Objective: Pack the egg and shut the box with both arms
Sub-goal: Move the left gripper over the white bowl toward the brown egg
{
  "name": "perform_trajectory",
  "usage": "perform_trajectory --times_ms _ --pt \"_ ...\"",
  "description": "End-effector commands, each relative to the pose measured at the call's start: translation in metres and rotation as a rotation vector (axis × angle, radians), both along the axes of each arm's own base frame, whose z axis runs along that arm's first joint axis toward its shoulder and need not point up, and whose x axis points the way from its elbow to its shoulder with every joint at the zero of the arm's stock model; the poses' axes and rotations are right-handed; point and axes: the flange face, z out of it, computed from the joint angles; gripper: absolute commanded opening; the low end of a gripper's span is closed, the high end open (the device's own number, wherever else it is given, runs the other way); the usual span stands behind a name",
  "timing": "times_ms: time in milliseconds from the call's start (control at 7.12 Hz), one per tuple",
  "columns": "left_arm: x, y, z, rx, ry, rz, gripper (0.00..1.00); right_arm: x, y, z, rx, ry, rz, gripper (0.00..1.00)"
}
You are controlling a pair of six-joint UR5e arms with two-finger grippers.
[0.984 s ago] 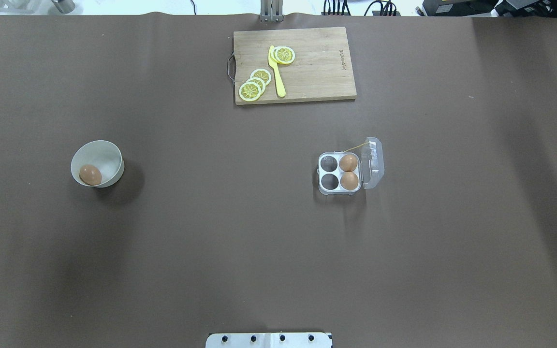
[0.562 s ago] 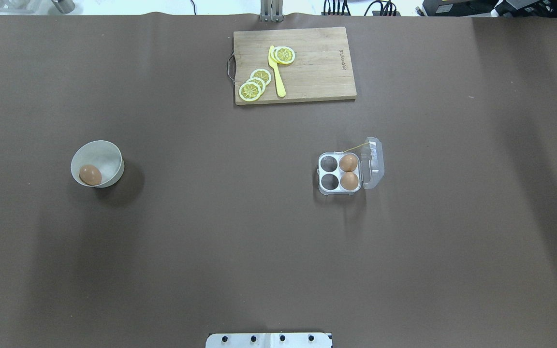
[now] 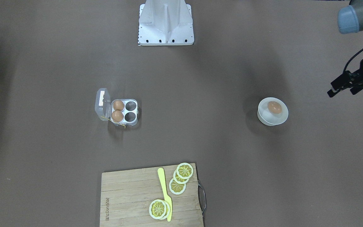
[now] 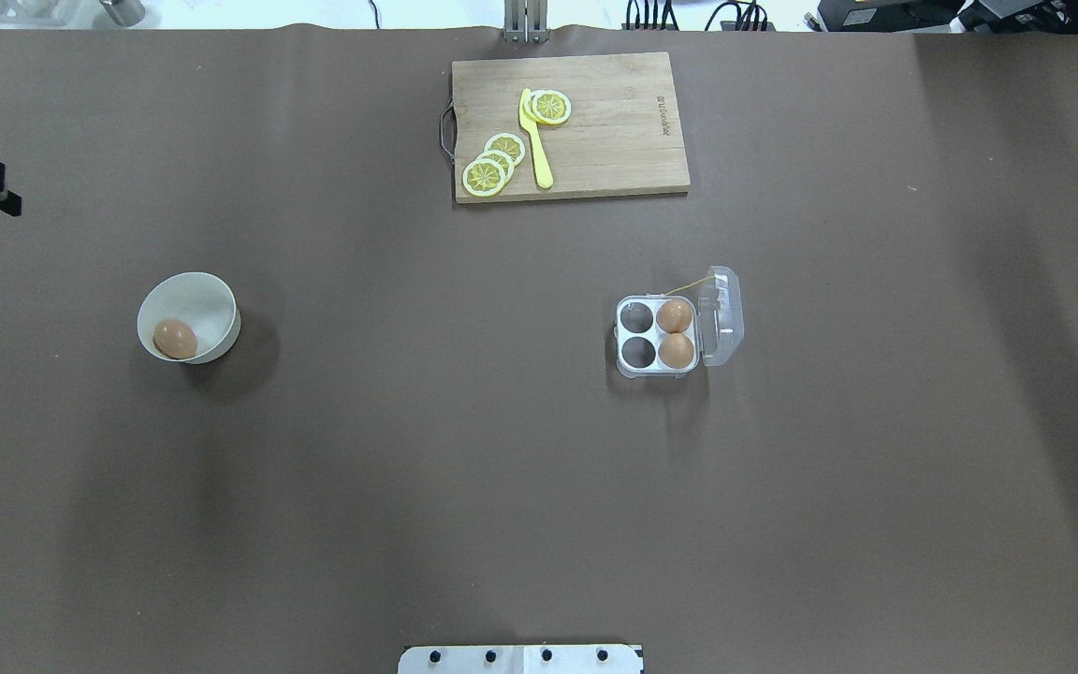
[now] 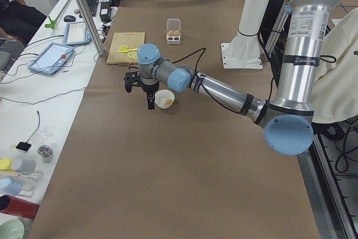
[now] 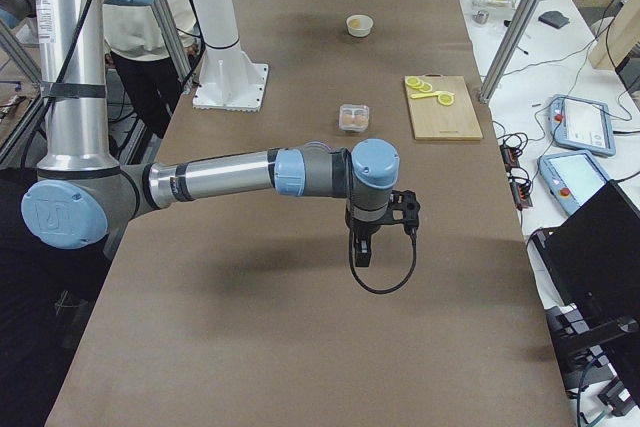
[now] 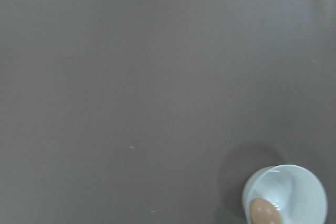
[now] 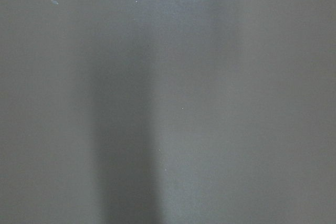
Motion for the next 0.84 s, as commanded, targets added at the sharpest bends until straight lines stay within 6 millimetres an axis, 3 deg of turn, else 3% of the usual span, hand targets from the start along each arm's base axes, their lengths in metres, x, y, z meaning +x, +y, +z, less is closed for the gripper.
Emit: perform_trajectory --times_ms 0,141,422,703 --pt "0.070 -0.001 -0.025 -0.049 -0.044 -0.054 0.97 0.000 0.000 0.000 0.001 0.000 -0.001 1.00" --pt "0.105 -0.001 -0.030 -0.056 -0.068 -0.080 0.97 -0.002 0.000 0.001 -0.001 0.000 -0.004 1.00" --pt "0.153 0.002 -0.025 -0.062 -0.080 -0.124 0.92 -0.002 0.000 0.001 -0.001 0.000 -0.004 1.00" --pt "0.176 0.012 -0.017 -0.062 -0.102 -0.104 0.84 -0.002 0.000 0.001 -0.002 0.000 -0.004 1.00"
